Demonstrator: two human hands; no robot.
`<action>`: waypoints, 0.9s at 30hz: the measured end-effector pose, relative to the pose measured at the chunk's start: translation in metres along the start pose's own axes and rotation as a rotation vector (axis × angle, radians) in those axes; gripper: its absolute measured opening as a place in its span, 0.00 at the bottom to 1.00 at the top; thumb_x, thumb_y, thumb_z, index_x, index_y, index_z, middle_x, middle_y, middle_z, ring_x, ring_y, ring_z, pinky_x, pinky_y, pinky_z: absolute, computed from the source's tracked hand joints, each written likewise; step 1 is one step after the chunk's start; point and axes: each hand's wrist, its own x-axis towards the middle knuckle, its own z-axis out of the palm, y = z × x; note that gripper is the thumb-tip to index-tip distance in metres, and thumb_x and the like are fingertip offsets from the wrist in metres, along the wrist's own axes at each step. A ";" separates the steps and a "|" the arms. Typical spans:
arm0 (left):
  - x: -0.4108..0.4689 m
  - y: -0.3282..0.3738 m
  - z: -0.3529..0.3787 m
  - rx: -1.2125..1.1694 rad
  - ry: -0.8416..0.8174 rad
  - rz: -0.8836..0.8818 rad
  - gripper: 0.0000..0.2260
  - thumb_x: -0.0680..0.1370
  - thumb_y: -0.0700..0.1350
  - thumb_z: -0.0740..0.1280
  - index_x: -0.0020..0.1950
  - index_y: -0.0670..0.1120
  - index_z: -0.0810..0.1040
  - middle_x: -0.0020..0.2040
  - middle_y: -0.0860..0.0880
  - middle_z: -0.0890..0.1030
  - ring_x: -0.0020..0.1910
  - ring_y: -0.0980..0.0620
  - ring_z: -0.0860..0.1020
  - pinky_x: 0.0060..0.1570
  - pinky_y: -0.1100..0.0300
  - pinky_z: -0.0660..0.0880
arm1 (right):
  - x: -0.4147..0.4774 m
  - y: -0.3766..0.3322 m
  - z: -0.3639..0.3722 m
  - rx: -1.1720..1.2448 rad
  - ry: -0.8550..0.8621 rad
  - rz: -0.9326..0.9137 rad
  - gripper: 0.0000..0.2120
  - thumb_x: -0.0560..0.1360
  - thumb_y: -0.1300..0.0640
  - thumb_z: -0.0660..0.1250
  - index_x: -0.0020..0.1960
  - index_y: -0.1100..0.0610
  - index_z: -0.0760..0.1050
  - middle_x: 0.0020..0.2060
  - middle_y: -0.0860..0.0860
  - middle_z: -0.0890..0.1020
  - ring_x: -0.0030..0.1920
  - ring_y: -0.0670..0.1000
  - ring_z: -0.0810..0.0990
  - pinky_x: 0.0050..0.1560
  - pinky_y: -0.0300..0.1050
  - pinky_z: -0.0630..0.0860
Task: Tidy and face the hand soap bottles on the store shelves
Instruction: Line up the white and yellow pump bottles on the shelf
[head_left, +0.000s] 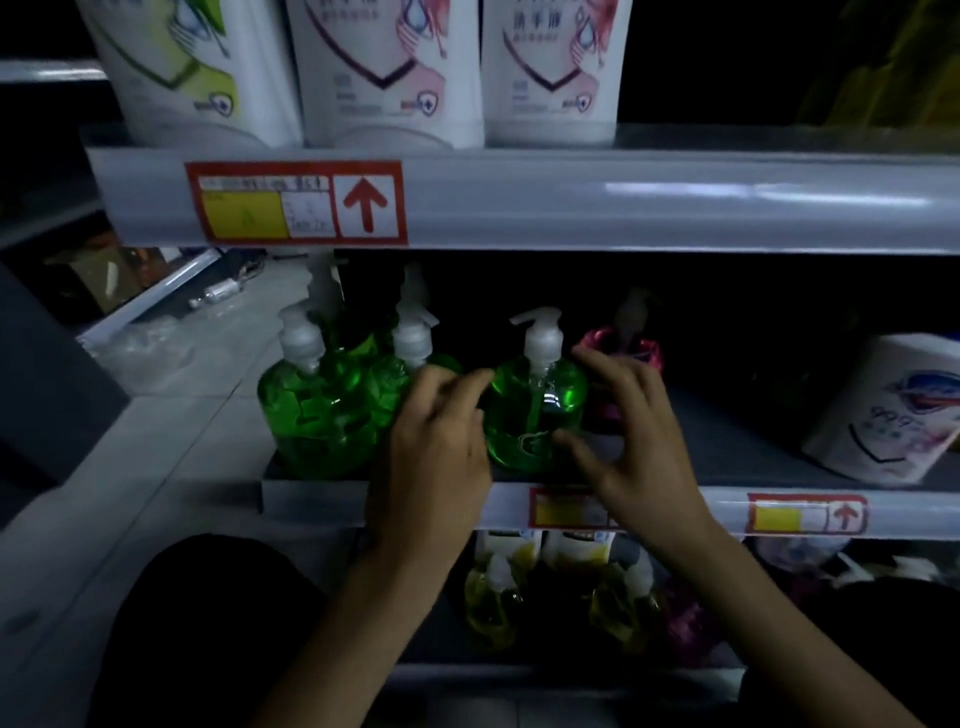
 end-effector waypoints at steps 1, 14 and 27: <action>0.001 -0.006 -0.008 0.068 0.057 0.015 0.17 0.76 0.38 0.68 0.65 0.44 0.76 0.55 0.44 0.73 0.46 0.45 0.77 0.40 0.49 0.78 | -0.005 -0.004 0.003 -0.072 0.006 -0.023 0.32 0.73 0.55 0.72 0.72 0.45 0.63 0.66 0.52 0.67 0.64 0.45 0.70 0.62 0.31 0.67; 0.001 -0.019 -0.019 0.325 -0.106 -0.130 0.23 0.76 0.51 0.66 0.71 0.56 0.67 0.70 0.43 0.64 0.54 0.40 0.77 0.44 0.48 0.79 | 0.026 -0.012 0.053 -0.354 -0.052 0.107 0.39 0.70 0.63 0.71 0.73 0.40 0.59 0.71 0.58 0.61 0.71 0.59 0.62 0.52 0.53 0.79; -0.002 -0.017 -0.008 0.212 -0.038 -0.134 0.24 0.74 0.42 0.70 0.68 0.54 0.69 0.70 0.43 0.61 0.53 0.38 0.76 0.48 0.44 0.79 | 0.046 -0.007 0.068 -0.257 -0.077 0.084 0.32 0.71 0.66 0.67 0.71 0.48 0.63 0.57 0.56 0.68 0.60 0.58 0.69 0.51 0.50 0.77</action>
